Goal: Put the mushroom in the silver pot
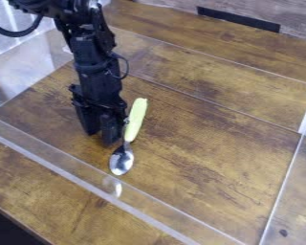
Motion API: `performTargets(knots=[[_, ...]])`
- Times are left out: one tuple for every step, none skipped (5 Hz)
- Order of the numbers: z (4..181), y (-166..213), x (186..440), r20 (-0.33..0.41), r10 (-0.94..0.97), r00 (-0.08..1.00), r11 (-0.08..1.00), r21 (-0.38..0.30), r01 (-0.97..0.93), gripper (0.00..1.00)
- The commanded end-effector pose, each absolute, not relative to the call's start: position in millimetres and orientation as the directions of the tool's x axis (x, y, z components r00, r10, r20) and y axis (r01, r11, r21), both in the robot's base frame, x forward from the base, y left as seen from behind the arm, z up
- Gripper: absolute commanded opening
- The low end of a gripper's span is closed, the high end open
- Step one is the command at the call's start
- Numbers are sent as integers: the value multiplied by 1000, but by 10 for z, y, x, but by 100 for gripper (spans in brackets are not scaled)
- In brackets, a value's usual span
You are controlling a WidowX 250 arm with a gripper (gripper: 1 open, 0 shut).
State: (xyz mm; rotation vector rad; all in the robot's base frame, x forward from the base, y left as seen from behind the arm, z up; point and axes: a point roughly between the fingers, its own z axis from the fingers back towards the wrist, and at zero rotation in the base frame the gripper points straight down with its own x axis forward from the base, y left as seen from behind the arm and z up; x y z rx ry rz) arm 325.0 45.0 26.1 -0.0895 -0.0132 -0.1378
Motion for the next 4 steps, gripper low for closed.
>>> performTargets(knots=[[439, 399, 3357, 72, -197, 978, 977, -71, 202, 100], [445, 423, 3410, 73, -224, 972, 971, -72, 229, 0], [409, 436, 3462, 75, -262, 962, 960, -77, 268, 100], [417, 496, 3523, 71, -287, 955, 953, -83, 292, 0]])
